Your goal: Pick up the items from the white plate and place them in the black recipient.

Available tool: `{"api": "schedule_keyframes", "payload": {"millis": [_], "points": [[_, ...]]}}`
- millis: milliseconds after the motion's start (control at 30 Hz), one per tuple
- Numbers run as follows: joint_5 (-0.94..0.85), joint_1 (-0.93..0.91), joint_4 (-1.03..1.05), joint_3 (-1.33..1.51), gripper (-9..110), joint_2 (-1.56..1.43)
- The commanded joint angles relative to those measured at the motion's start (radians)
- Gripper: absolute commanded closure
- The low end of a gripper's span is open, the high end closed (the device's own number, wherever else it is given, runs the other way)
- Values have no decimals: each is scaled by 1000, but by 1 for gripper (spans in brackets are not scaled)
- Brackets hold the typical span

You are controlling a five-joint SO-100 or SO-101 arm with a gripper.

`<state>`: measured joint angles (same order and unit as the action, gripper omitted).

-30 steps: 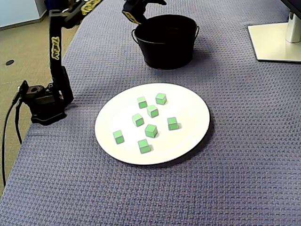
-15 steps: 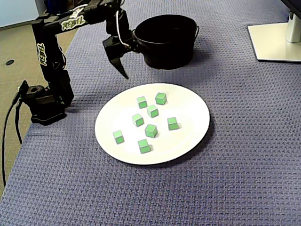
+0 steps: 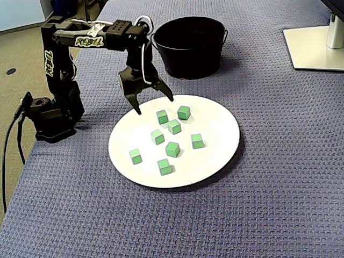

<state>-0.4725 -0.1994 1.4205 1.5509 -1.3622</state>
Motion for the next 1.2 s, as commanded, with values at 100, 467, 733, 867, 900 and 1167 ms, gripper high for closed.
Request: {"api": "schedule_keyframes", "payload": {"millis": [100,467,733,867,900,1167], "points": [[-14,11,-77,54,66,3],[-17,60,-127,91,67,52],[-9,78,-163,87,72,89],[-6,75,-192,87,81,92],[-6,77,-192,87,82,94],[2,84,-212,87,95,92]]}}
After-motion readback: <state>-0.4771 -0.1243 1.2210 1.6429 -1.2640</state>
